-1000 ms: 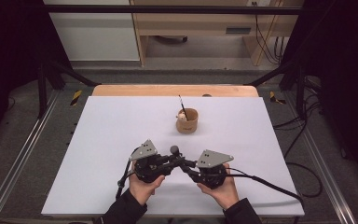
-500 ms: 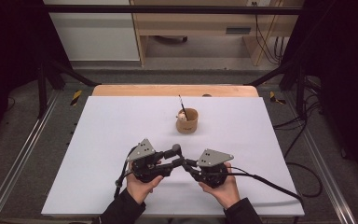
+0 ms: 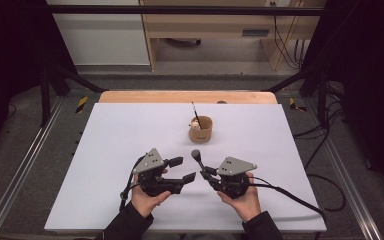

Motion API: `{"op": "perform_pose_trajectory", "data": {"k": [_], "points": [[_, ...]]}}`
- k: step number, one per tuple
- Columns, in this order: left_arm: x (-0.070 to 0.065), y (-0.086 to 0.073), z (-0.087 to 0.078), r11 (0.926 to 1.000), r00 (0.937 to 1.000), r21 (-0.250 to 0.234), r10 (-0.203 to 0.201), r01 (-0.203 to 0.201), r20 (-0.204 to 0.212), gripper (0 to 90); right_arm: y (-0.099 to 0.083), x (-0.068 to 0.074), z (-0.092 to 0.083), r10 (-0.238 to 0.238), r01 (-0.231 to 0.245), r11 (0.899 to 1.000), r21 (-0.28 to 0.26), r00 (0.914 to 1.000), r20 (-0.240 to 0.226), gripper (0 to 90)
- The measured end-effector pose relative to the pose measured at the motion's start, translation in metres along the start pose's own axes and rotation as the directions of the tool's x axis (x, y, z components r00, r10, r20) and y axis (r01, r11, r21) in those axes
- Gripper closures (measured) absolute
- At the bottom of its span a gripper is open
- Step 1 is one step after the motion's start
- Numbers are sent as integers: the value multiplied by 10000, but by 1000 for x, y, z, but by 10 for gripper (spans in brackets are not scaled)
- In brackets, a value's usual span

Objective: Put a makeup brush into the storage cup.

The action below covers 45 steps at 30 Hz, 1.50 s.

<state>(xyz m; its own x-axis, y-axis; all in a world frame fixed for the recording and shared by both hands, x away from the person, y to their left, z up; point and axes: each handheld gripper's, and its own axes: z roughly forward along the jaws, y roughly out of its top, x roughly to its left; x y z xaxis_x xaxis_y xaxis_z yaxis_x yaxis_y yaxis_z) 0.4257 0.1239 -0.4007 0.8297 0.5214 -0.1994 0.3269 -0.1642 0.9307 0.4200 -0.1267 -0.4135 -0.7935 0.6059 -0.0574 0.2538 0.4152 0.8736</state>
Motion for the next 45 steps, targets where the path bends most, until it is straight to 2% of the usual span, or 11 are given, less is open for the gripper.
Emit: {"op": "perform_pose_trajectory", "data": {"k": [7,16,26,34,45], "points": [[6,-3,-9,10000,9998,4,-33,33,-183,198,0,-5,-5,115,-113,9999,-113,9998,147,794],[14,-5,-20,10000,9985,-26,-67,66,-550,145,1,-8,-9,159,-154,9997,-190,9995,268,794],[20,-7,-26,9997,9966,191,175,-160,-803,106,5,-13,-16,271,-254,9988,-413,9988,413,794],[28,-13,-45,9992,9912,316,287,-248,-1290,85,11,-21,-22,521,-480,9962,-727,9971,559,794],[42,-22,-64,9999,9820,139,24,3,-1890,80,20,-33,-30,1028,-939,9895,-1100,9916,785,794]]}}
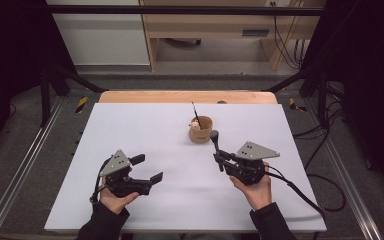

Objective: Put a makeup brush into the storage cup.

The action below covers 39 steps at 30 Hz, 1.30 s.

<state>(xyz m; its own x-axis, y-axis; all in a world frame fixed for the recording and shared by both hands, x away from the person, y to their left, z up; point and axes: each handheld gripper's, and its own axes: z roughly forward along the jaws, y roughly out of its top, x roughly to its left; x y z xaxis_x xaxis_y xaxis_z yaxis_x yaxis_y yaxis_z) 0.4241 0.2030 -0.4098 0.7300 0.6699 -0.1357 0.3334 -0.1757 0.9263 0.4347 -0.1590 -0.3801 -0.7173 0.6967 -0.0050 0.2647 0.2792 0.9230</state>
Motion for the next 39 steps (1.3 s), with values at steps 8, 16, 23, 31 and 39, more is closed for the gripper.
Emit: {"op": "perform_pose_trajectory", "data": {"k": [8,16,23,31,39], "points": [[6,-2,-4,9996,9992,201,216,-209,-334,64,7,-5,1,214,-211,9996,-193,9997,145,794],[16,-7,-8,9989,9966,405,248,-217,-784,61,13,-12,7,476,-463,9981,-418,9984,320,794],[25,-9,-15,9988,9945,443,260,-216,-1014,60,21,-19,10,557,-528,9968,-602,9973,487,794],[34,-13,-26,9984,9907,502,336,-272,-1320,57,27,-24,15,627,-585,9960,-669,9961,617,794],[44,-21,-36,9977,9853,637,351,-247,-1671,54,31,-28,21,816,-763,9941,-768,9942,696,794]]}}
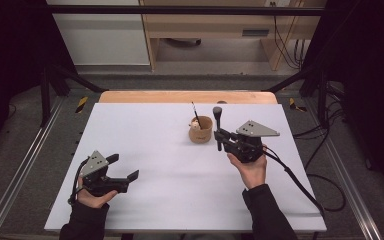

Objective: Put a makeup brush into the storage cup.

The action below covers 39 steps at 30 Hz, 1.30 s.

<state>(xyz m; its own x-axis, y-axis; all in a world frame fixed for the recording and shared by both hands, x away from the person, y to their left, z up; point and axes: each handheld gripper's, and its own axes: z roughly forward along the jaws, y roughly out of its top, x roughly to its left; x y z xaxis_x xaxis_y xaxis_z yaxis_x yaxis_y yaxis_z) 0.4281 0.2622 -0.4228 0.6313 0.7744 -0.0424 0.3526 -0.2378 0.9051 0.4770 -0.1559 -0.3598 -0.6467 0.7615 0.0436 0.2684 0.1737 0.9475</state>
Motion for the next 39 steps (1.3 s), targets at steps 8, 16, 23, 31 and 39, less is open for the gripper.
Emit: {"op": "perform_pose_trajectory", "data": {"k": [8,16,23,31,39], "points": [[8,-7,-5,10000,9997,-3,-74,74,-250,54,5,-4,7,247,-243,9992,-306,9996,132,794],[11,-10,-6,9999,9993,-79,-123,121,-344,54,10,-8,18,428,-413,9980,-469,9986,310,794],[13,-9,-6,9997,9993,-201,-131,124,-350,54,13,-14,31,611,-584,9969,-531,9968,521,794],[15,-8,-8,9990,9990,-355,-273,261,-346,53,16,-21,43,727,-688,9961,-547,9947,726,795],[15,-8,-7,9994,9993,-311,-167,156,-326,52,16,-25,57,810,-766,9957,-526,9929,876,794]]}}
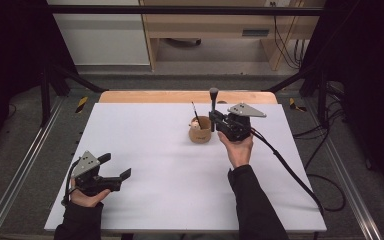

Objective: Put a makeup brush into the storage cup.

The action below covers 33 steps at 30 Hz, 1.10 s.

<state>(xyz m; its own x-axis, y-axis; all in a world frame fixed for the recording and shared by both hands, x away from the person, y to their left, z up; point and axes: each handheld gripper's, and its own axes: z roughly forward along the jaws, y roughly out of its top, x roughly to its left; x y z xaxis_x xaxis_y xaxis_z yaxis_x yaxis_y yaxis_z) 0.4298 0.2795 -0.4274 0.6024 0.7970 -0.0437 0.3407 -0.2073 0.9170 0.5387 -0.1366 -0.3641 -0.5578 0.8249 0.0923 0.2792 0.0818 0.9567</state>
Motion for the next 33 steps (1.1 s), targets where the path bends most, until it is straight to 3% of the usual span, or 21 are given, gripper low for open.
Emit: {"op": "perform_pose_trajectory", "data": {"k": [15,33], "points": [[-1,0,0,10000,10000,-9,-18,18,43,52,-3,-7,30,255,-252,9996,-112,9994,228,795],[0,0,0,10000,10000,-49,-28,28,69,52,-11,-14,56,218,-216,9998,-54,9980,586,794]]}}
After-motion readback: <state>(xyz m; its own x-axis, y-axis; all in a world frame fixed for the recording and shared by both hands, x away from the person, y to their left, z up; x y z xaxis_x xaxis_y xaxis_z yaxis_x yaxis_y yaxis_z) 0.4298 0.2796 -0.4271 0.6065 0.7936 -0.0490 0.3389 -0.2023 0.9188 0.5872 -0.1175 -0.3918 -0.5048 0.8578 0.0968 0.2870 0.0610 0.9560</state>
